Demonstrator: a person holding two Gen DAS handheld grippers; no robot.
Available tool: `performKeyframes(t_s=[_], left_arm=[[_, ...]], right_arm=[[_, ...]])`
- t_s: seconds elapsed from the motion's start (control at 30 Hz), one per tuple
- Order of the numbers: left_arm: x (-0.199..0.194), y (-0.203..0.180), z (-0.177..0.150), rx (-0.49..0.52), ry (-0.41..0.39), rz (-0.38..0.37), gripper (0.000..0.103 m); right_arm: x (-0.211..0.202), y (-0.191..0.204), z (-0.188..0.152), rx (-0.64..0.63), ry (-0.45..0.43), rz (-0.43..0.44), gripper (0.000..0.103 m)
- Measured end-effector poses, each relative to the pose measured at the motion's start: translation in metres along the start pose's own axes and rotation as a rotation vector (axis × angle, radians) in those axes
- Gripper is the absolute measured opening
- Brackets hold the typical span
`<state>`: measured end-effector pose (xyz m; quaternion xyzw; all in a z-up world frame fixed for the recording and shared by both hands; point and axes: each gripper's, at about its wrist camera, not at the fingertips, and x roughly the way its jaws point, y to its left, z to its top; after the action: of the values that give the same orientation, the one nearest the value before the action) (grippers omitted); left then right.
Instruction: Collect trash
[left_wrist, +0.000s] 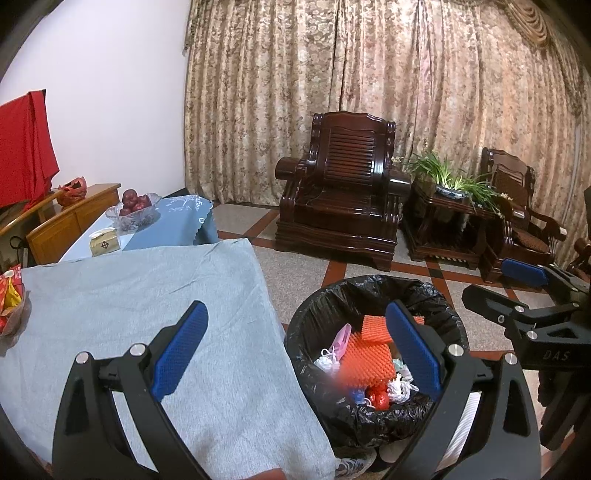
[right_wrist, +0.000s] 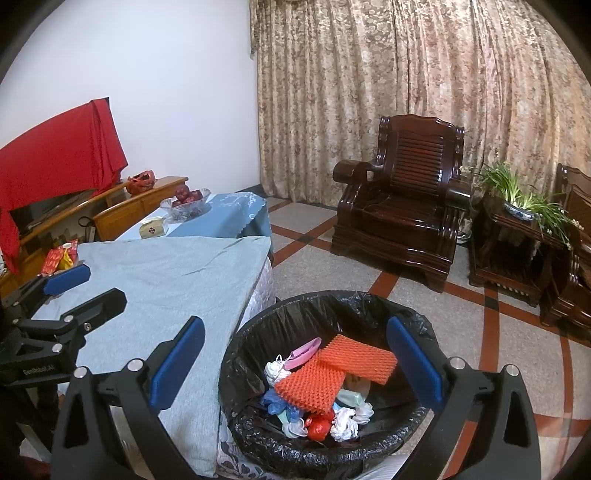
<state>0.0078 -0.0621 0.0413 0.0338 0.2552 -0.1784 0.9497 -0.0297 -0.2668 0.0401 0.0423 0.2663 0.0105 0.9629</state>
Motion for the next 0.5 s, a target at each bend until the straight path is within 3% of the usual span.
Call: performKeyframes(t_s=[0.5], left_arm=[[0.0,0.001,0.0002,0.0,0.001,0.0,0.094]], right_arm=[[0.0009,0.0015,-0.0013,-0.001,0.004,0.001,0.097]])
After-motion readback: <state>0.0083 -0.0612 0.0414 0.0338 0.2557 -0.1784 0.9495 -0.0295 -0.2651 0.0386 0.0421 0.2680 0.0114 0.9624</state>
